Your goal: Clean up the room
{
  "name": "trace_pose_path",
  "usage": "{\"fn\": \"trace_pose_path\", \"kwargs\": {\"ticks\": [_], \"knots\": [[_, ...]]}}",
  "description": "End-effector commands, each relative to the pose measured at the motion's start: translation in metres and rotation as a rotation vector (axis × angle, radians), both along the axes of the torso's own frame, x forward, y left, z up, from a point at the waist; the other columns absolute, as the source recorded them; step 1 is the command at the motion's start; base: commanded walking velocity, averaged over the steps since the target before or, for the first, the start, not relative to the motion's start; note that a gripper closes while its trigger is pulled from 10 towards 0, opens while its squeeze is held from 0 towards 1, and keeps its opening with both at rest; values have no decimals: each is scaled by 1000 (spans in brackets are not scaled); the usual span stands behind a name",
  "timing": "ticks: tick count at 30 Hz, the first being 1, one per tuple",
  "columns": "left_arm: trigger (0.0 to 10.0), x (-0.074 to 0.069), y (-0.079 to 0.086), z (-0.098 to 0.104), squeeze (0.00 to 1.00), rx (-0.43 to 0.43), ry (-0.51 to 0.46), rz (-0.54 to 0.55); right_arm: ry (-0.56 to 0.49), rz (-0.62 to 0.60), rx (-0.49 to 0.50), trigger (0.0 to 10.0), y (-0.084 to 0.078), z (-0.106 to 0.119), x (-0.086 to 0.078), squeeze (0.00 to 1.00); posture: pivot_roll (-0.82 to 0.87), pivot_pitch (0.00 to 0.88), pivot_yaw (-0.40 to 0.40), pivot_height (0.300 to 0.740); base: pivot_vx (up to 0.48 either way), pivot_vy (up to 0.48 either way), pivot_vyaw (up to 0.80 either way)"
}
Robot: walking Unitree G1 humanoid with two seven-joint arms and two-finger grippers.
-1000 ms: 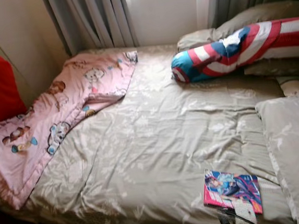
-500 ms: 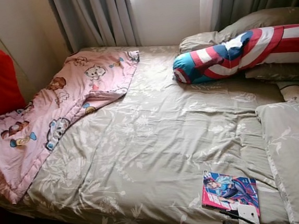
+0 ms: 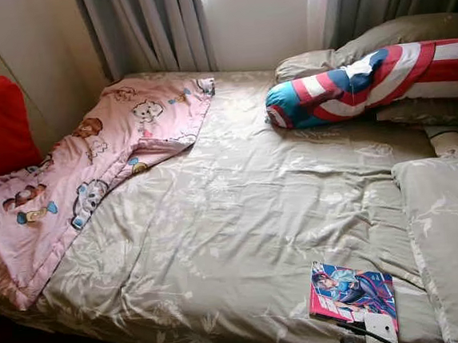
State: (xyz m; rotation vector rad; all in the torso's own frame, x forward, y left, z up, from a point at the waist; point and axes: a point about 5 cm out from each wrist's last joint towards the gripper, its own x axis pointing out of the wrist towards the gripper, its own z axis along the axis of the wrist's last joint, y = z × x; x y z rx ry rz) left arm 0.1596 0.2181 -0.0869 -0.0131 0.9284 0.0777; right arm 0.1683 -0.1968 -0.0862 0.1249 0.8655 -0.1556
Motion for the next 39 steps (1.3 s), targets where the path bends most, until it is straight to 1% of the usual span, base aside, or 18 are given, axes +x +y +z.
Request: {"fn": "trace_pose_path", "kwargs": {"ticks": [1, 3, 4, 11, 18, 20, 24, 39], "knots": [[10000, -6, 2, -2, 0, 5, 20, 4, 10, -11, 6, 10000, 1, -2, -4, 1000, -57, 80, 45, 740, 0, 0, 0], [10000, -6, 2, -2, 0, 6, 22, 3, 11, -10, 7, 10000, 1, -2, -4, 1000, -57, 82, 45, 740, 0, 0, 0], [10000, -6, 2, -3, 0, 7, 23, 1, 14, -7, 5, 10000, 1, -2, -5, 0, -56, 84, 45, 740, 0, 0, 0], [10000, -6, 2, -2, 0, 5, 24, 4, 16, -2, 4, 10000, 2, -2, -5, 0, -55, 87, 47, 740, 0, 0, 0], [10000, -6, 1, -3, 0, 2, 28, 3, 17, 36, -11, 10000, 2, -2, -4, 0, -53, 87, 46, 740, 0, 0, 0], [10000, -6, 1, -3, 0, 3, 29, 1, 18, 44, -12, 10000, 2, -2, -4, 0, -53, 88, 46, 740, 0, 0, 800], [10000, -6, 1, -3, 0, 4, 31, -1, 19, 11, -4, 10000, 2, -3, -5, 0, -51, 86, 46, 740, 0, 0, 200], [10000, -7, 0, -3, 0, 6, 33, -9, 23, 15, -6, 10000, 1, -3, -5, 0, -49, 71, 44, 740, 0, -7, 0]]}}
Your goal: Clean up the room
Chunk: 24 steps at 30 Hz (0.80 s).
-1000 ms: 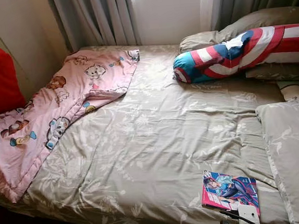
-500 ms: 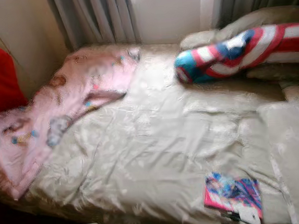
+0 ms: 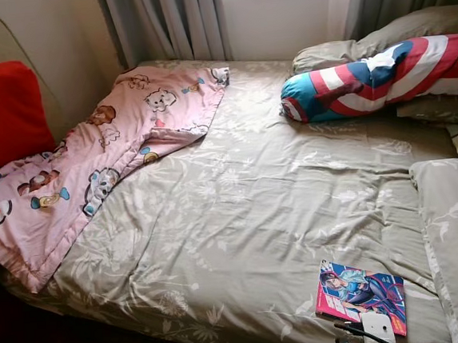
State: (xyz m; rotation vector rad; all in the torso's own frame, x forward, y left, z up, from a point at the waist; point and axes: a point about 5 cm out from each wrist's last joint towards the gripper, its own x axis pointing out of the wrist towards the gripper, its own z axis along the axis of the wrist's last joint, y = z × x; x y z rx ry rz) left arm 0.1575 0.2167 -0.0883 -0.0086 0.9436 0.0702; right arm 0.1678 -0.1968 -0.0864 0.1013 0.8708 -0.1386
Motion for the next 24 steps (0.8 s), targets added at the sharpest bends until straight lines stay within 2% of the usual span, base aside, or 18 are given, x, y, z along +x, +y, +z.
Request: {"fn": "trace_pose_path", "kwargs": {"ticks": [1, 14, 24], "knots": [[10000, -4, 1, -2, 0, 6, 17, 0, 18, -9, 8, 10000, 1, -2, -5, 0, -48, 70, 43, 740, 0, 296, 0], [10000, -5, 1, -2, 0, 2, 17, 5, 18, -8, 10, 10000, 0, -2, -5, 0, -50, 77, 39, 740, 0, 376, 0], [10000, -5, 2, -2, 0, 4, 18, 0, 19, -12, 14, 10000, 1, -3, -5, 0, -50, 82, 42, 740, 0, 0, 0]]}}
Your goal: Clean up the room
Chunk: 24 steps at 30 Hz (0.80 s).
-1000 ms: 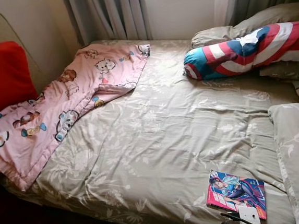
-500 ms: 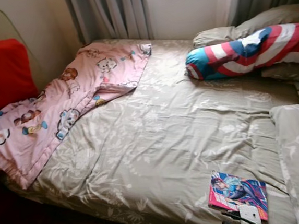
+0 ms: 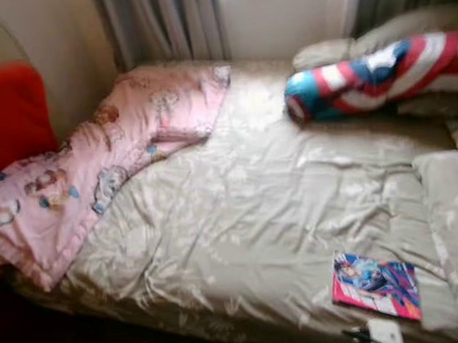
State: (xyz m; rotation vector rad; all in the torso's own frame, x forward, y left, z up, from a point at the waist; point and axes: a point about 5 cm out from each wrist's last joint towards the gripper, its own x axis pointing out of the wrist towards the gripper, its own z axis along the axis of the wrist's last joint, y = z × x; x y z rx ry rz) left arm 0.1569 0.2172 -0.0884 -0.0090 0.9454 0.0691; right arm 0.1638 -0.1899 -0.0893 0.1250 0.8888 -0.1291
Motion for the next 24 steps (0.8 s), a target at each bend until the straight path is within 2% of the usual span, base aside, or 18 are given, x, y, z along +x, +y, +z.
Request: {"fn": "trace_pose_path", "kwargs": {"ticks": [1, 4, 17, 24], "knots": [[10000, -4, 1, -2, 0, 5, 17, 0, 3, -12, -11, 10000, -6, 0, -1, 0, -50, 83, 42, 740, 0, 0, 0], [10000, -4, 1, -2, 0, 5, 16, 0, 2, -13, -10, 10000, -6, 0, -1, 0, -51, 83, 42, 740, 0, 0, 0], [10000, -4, 0, -2, 0, 2, 17, 6, 0, -12, -10, 10000, -7, 1, -1, 0, -51, 92, 36, 740, 0, 438, 0], [10000, -4, 0, -2, 0, 3, 17, 6, 1, -11, -10, 10000, -7, 1, -1, 0, -49, 90, 37, 740, 0, 0, 0]]}}
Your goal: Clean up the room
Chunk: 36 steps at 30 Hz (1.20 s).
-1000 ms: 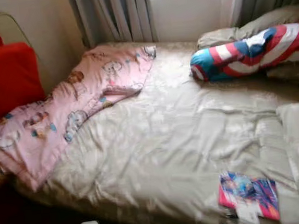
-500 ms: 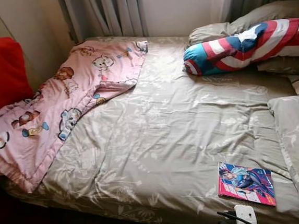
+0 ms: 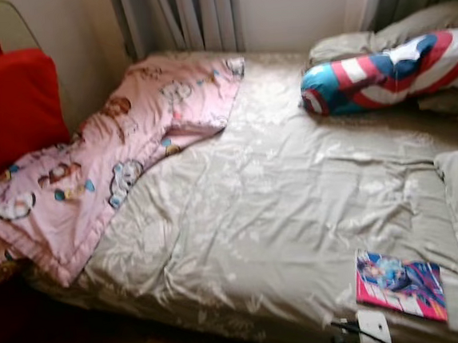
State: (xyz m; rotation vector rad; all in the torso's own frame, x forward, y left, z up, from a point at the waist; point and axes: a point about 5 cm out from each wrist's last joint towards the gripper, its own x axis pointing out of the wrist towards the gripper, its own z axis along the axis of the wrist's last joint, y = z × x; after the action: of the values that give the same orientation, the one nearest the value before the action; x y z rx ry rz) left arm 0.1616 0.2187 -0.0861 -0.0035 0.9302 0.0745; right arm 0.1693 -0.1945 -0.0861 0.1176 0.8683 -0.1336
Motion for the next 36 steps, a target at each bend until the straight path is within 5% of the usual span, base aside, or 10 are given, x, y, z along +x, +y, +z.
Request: {"fn": "trace_pose_path", "kwargs": {"ticks": [1, 7, 26, 36], "knots": [[10000, -9, -1, -4, 0, -4, 32, 4, 21, -9, 0, 10000, -2, -3, -6, 0, -49, 90, 37, 740, 0, 0, 0], [10000, -9, -1, -4, 0, -3, 32, 4, 21, -10, 2, 10000, -2, -3, -6, 0, -49, 87, 40, 740, 0, 379, 0], [10000, -7, 1, -3, 0, 8, 27, 0, 15, -18, 12, 10000, 1, -2, -5, 0, -29, 65, 49, 740, 0, -73, 0], [10000, -6, 1, -3, 0, 6, 26, 6, 18, -15, 11, 10000, 1, -2, -4, 0, -28, 67, 45, 740, 0, 476, 0]]}}
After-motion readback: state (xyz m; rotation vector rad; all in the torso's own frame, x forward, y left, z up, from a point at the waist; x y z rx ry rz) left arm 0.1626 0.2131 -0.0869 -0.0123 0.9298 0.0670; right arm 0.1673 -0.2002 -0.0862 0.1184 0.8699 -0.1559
